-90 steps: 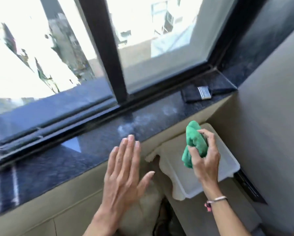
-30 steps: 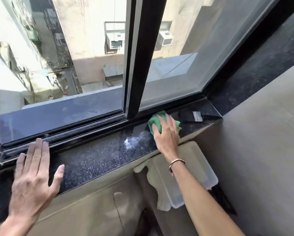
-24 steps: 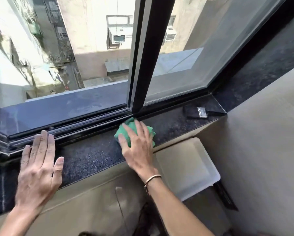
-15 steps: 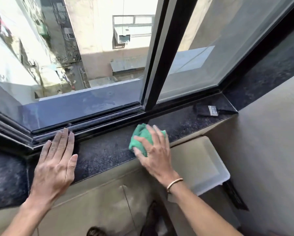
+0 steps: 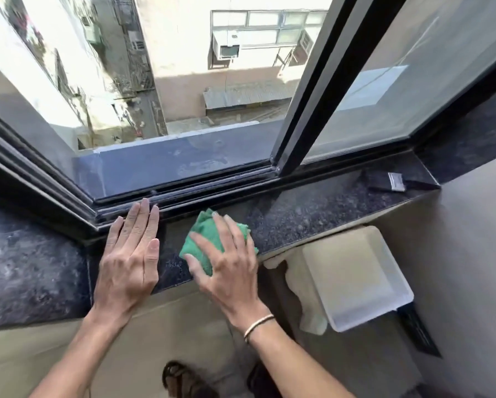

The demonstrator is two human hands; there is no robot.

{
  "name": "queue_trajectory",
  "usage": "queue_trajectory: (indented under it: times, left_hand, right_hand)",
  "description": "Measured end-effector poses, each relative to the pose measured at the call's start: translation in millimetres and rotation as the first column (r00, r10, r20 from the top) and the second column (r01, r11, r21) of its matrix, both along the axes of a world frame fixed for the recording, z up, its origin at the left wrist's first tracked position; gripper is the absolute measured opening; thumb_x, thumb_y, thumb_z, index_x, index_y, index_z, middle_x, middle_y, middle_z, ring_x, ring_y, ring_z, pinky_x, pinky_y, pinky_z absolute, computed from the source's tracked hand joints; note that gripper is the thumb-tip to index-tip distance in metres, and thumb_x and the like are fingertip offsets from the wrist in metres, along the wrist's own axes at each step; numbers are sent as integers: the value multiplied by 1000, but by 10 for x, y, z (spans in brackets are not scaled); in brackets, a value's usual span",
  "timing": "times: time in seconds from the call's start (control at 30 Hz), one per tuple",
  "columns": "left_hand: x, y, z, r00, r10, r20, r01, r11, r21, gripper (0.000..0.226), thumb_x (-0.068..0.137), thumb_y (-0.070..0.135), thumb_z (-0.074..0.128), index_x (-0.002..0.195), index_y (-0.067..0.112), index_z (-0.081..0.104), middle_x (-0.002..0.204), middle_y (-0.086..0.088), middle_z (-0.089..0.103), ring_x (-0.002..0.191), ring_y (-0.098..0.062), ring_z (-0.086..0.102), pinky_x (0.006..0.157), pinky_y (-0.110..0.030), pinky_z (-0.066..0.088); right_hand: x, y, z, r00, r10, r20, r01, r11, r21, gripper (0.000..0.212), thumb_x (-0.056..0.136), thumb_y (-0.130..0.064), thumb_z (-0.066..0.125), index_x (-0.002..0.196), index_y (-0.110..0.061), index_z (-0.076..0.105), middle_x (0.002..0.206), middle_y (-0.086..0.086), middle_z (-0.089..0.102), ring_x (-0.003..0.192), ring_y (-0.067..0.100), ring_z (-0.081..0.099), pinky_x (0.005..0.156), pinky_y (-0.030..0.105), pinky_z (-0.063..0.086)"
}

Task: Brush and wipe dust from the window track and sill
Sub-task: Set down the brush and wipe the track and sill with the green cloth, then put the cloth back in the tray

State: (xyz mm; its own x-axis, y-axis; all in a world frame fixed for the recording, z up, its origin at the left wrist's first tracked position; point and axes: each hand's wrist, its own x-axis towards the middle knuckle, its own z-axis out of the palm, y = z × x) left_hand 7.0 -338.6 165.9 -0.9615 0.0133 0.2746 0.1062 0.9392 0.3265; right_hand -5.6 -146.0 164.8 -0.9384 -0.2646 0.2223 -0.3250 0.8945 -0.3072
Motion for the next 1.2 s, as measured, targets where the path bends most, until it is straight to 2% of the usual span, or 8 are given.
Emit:
queue_trajectory:
  times: [0.13,0.43,0.5,0.57,0.67,0.87,1.07,1.2]
  left_hand:
    - [15,-14,-28,1000,0,4,0,1000,-22,59,108,32,16,159,6,32,170,-13,27,159,-26,23,133,-44,13]
    - [142,200,199,999,-12,30,11,999,51,66,110,39,16,153,-6,37,165,-23,33,155,-35,30,126,-58,28]
    - [211,519,309,997,-80,-2,79,979,187,63,109,39,24,152,-4,42,164,-23,39,152,-30,36,128,-44,28]
    - [212,1032,451,986,-166,1,152,905,398,54,106,39,36,147,7,51,151,-13,55,139,-15,50,122,-23,34]
    - [70,1967,598,941,-327,88,194,733,652,38,101,44,49,131,24,62,125,7,67,115,0,65,100,-28,55]
    - [-354,3469,-15,743,-494,451,5,678,735,58,94,39,72,146,20,54,138,8,63,129,-5,58,112,-27,45]
    - [-653,4030,-1214,706,-274,653,-209,800,562,32,82,12,83,112,10,74,109,-11,79,100,-26,73,91,-31,56]
    - [-693,4237,-1708,684,-294,668,-23,906,423,37,92,16,72,127,15,62,120,-14,73,111,-33,68,98,-44,56]
  right_hand:
    - [-251,798,-44,995,62,-83,-59,997,42,42,83,-54,64,123,-42,70,152,2,55,140,25,51,115,54,40]
    - [-900,2248,149,867,-490,-95,483,871,-85,32,87,-34,69,113,-16,77,134,8,66,114,34,61,100,42,50]
    - [-800,2405,216,757,-646,92,591,618,-518,33,88,-35,67,109,-11,76,120,8,69,108,31,66,96,37,50]
    - [-638,2560,351,727,-529,438,549,65,-833,33,87,-44,60,100,-18,75,98,4,70,84,24,68,77,38,52]
    - [-274,2870,372,730,91,677,651,-394,-649,43,88,-50,57,109,-18,77,109,11,76,96,31,72,88,48,58]
    - [110,3454,-215,417,540,731,908,-275,-315,72,96,-62,51,141,-6,59,136,24,63,122,41,62,116,53,41]
    - [-143,3833,-1281,212,322,923,957,-258,-130,69,103,-57,37,101,-5,82,106,19,79,92,31,78,80,41,65]
    - [-245,3867,-1700,165,-55,985,983,94,-159,44,97,-35,62,125,0,68,124,20,72,113,34,70,103,46,55]
